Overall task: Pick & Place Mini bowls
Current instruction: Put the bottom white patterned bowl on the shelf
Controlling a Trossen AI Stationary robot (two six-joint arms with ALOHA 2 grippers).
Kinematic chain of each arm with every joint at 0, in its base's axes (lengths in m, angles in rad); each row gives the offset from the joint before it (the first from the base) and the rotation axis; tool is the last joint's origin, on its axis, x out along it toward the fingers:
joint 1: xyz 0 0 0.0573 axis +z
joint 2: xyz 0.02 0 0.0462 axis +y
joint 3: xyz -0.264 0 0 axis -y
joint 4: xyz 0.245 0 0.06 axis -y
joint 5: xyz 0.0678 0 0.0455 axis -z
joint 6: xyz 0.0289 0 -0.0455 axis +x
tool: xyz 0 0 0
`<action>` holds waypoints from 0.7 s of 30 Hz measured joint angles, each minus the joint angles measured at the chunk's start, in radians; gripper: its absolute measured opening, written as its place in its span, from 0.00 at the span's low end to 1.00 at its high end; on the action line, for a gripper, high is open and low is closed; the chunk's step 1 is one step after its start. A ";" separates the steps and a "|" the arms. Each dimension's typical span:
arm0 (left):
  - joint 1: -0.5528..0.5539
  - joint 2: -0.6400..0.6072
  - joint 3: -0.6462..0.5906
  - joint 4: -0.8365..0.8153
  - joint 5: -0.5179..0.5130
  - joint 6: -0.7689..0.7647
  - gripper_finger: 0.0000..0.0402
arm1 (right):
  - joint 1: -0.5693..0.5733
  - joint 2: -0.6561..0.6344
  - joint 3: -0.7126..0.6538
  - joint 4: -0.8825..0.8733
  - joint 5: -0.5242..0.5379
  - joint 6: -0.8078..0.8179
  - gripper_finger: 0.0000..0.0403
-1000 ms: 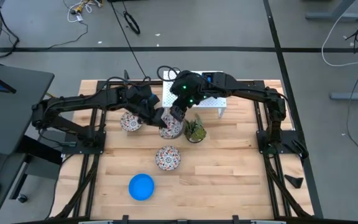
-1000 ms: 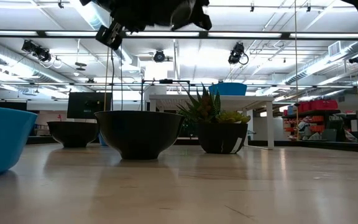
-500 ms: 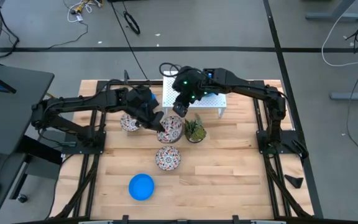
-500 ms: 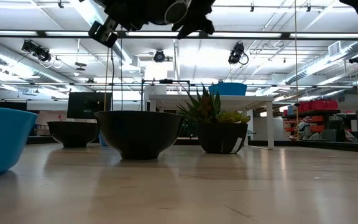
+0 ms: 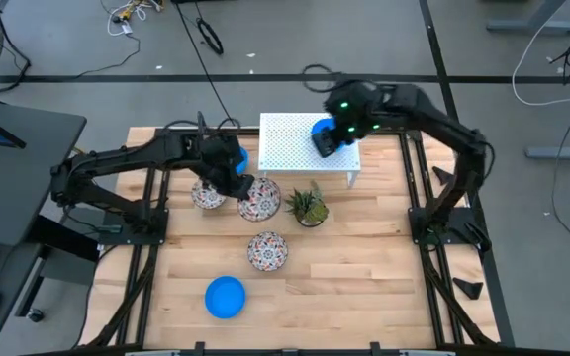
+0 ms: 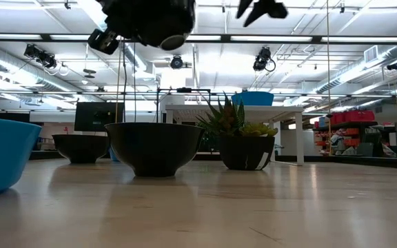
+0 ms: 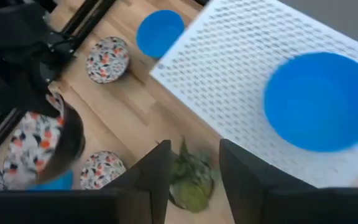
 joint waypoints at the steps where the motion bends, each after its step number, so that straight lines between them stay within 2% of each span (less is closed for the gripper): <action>1: 0.007 0.008 0.015 -0.034 -0.001 0.025 0.03 | -0.005 -0.016 0.000 -0.020 0.001 0.008 0.34; 7: 0.048 0.076 0.138 -0.226 0.000 0.187 0.03 | -0.013 -0.110 0.000 -0.090 -0.001 0.039 0.34; 12: 0.092 0.178 0.294 -0.407 -0.048 0.294 0.03 | -0.014 -0.166 0.000 -0.100 -0.001 -0.007 0.34; 21: 0.159 0.370 0.552 -0.564 -0.066 0.304 0.03 | -0.014 -0.198 0.001 -0.110 -0.012 -0.113 0.34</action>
